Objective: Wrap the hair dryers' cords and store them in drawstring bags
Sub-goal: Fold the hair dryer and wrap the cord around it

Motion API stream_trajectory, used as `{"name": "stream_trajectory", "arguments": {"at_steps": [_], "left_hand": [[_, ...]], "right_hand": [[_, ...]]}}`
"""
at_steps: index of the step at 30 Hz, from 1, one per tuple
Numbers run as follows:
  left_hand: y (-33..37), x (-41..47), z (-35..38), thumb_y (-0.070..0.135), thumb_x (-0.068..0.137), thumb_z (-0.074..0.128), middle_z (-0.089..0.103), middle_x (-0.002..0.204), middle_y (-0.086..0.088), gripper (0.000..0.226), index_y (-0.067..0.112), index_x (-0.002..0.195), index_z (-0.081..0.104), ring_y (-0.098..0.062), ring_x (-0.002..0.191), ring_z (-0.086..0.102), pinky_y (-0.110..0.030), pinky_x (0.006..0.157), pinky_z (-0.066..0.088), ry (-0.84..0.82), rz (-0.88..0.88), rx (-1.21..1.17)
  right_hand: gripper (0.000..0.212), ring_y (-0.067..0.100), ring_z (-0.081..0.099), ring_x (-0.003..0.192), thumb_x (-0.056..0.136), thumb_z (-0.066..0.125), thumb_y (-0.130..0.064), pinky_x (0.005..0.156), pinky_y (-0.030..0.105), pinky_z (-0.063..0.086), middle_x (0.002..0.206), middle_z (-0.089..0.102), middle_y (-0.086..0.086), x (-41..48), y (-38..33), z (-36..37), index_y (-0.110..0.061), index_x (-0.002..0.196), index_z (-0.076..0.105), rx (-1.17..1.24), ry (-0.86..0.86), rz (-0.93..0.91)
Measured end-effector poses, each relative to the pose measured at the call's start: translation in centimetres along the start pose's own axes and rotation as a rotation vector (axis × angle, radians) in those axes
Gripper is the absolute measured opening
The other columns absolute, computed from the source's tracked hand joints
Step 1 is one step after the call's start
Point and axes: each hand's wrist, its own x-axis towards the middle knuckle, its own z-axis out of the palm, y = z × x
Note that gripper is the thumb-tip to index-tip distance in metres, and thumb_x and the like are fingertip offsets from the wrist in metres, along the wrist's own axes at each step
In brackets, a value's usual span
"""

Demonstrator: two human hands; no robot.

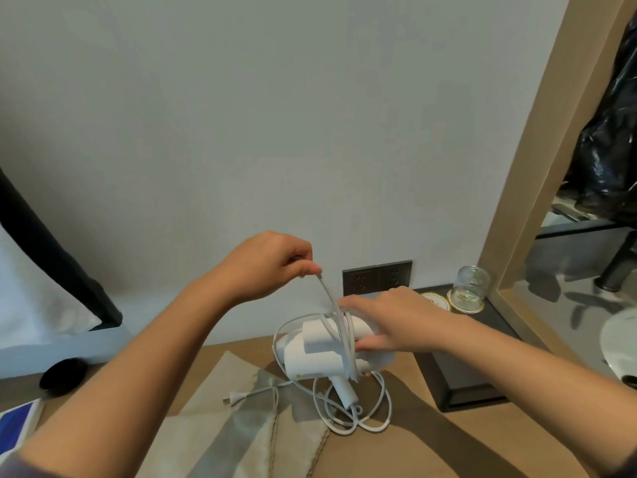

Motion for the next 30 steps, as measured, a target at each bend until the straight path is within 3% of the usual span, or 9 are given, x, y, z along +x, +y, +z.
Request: {"name": "stream_trajectory", "arguments": {"at_steps": [4, 6, 9, 14, 20, 23, 27, 30], "left_hand": [[-0.5, 1.0, 0.3, 0.039, 0.09, 0.059, 0.06, 0.071, 0.008, 0.022, 0.021, 0.079, 0.065, -0.011, 0.064, 0.051, -0.029, 0.061, 0.041, -0.019, -0.004, -0.124], [-0.6, 1.7, 0.5, 0.039, 0.089, 0.062, 0.056, 0.068, 0.006, 0.023, 0.019, 0.078, 0.064, -0.012, 0.061, 0.046, -0.027, 0.059, 0.038, -0.036, -0.009, -0.188], [-0.9, 2.9, 0.7, 0.035, 0.087, 0.065, 0.047, 0.061, 0.006, 0.026, 0.012, 0.076, 0.061, -0.009, 0.055, 0.037, -0.024, 0.055, 0.032, -0.056, -0.039, -0.266], [-1.6, 4.3, 1.3, 0.031, 0.087, 0.067, 0.056, 0.071, 0.011, 0.019, 0.027, 0.071, 0.056, -0.003, 0.064, 0.047, -0.022, 0.063, 0.037, -0.137, -0.049, -0.288], [-0.7, 5.7, 1.8, 0.021, 0.087, 0.069, 0.065, 0.088, 0.007, 0.004, 0.017, 0.087, 0.067, -0.006, 0.086, 0.062, -0.025, 0.083, 0.048, -0.13, 0.058, -0.222], [0.5, 6.3, 2.1, 0.029, 0.086, 0.069, 0.065, 0.093, 0.012, 0.011, 0.021, 0.093, 0.067, -0.002, 0.087, 0.06, -0.031, 0.095, 0.04, -0.088, 0.176, -0.047], [2.2, 6.0, 2.0, 0.033, 0.087, 0.067, 0.065, 0.106, 0.01, 0.027, 0.024, 0.112, 0.062, -0.005, 0.099, 0.057, -0.029, 0.094, 0.041, 0.036, 0.268, -0.056], [2.9, 4.4, 1.9, 0.029, 0.09, 0.063, 0.065, 0.103, 0.011, 0.025, 0.025, 0.115, 0.06, -0.003, 0.096, 0.059, -0.021, 0.088, 0.046, 0.182, 0.237, -0.185]], "right_hand": [[0.094, 0.02, 0.06, 0.067, 0.087, 0.049, -0.068, 0.062, 0.035, 0.048, 0.084, 0.066, -0.001, -0.5, -0.1, 0.0, -0.035, 0.15, -0.012, -0.002, 0.05, 0.034], [0.104, 0.018, 0.059, 0.065, 0.088, 0.049, -0.067, 0.063, 0.036, 0.05, 0.081, 0.064, 0.0, -1.0, -0.2, -0.1, -0.035, 0.144, -0.033, 0.035, 0.064, 0.031], [0.103, 0.015, 0.054, 0.061, 0.089, 0.05, -0.064, 0.064, 0.036, 0.05, 0.079, 0.061, -0.001, -1.8, -0.5, -0.3, -0.044, 0.133, -0.041, 0.066, 0.083, 0.015], [0.093, 0.009, 0.036, 0.049, 0.091, 0.047, -0.063, 0.051, 0.026, 0.034, 0.064, 0.046, -0.008, -2.4, -0.4, 0.2, -0.056, 0.134, -0.035, 0.065, 0.146, -0.055], [0.073, 0.015, 0.048, 0.049, 0.089, 0.044, -0.062, 0.046, 0.03, 0.039, 0.064, 0.059, -0.004, -2.3, 0.3, 1.4, -0.048, 0.149, 0.005, 0.027, 0.268, -0.176], [0.067, 0.013, 0.053, 0.051, 0.088, 0.048, -0.062, 0.045, 0.027, 0.035, 0.068, 0.063, -0.007, -2.4, 0.3, 2.3, -0.044, 0.147, 0.023, -0.022, 0.293, -0.166], [0.068, 0.015, 0.058, 0.071, 0.09, 0.052, -0.06, 0.059, 0.03, 0.034, 0.087, 0.067, -0.002, -1.8, -0.5, 2.3, -0.042, 0.149, 0.025, 0.081, 0.18, 0.007], [0.071, 0.02, 0.063, 0.091, 0.087, 0.056, -0.061, 0.067, 0.032, 0.04, 0.104, 0.07, -0.001, -0.8, -0.1, 2.6, -0.042, 0.149, 0.028, 0.255, 0.166, 0.232]]}}
